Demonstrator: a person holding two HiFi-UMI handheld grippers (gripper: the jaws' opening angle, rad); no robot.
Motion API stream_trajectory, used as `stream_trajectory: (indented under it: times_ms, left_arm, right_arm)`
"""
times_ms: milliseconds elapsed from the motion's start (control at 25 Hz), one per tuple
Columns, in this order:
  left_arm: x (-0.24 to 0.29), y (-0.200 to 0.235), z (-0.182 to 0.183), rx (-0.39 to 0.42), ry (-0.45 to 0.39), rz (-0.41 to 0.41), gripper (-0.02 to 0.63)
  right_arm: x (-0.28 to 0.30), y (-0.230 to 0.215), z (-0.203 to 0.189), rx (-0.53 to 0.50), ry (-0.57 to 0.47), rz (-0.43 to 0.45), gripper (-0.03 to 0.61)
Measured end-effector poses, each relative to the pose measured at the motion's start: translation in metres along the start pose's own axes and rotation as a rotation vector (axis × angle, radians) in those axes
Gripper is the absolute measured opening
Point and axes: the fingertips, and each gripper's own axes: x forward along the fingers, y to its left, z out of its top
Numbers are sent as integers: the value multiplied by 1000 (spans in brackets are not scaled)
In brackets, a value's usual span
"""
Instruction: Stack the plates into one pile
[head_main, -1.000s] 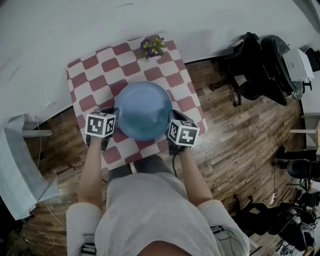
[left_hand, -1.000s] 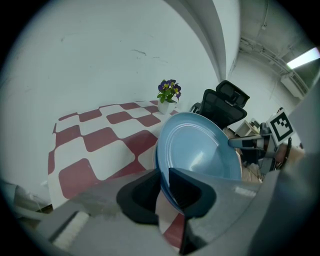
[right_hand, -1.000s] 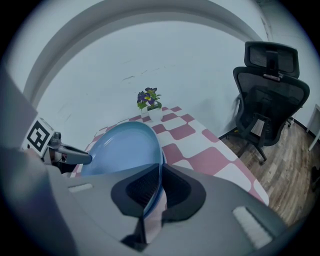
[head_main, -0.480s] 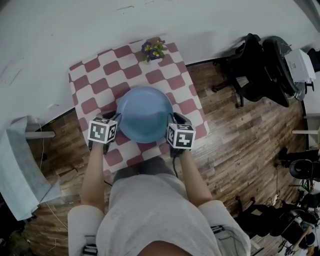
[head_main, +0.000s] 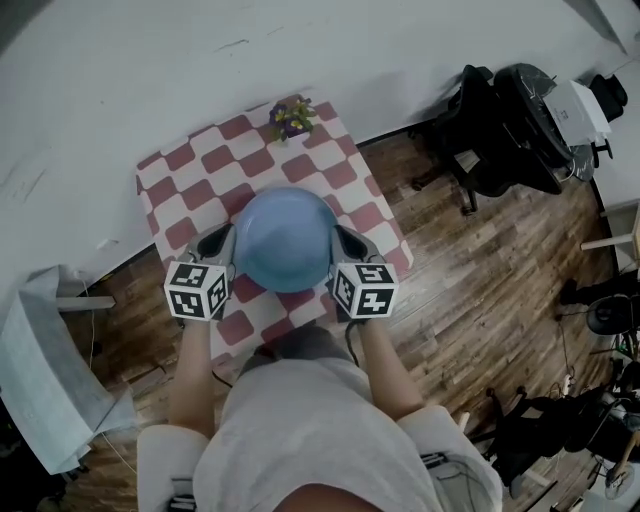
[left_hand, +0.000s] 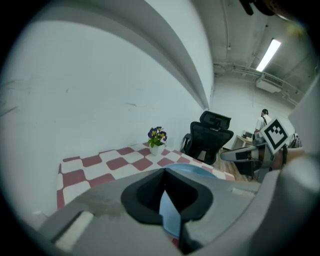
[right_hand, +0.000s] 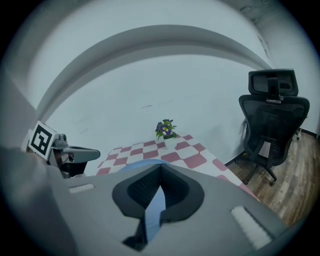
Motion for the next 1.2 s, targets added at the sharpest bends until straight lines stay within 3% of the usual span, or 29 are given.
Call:
stream_trajectory:
  times_ms: [360, 640, 1200]
  left_arm:
    - [-65, -23, 62, 61, -261, -28, 5]
    - [-118, -36, 96, 102, -410, -33, 5]
    - [-214, -61, 122, 151, -602, -7, 5]
  right_arm:
    - [-56, 40, 48, -35, -213, 9, 2]
    - [-107, 61, 77, -91, -353, -54, 2]
    - [-210, 90, 94, -161, -545, -171, 2]
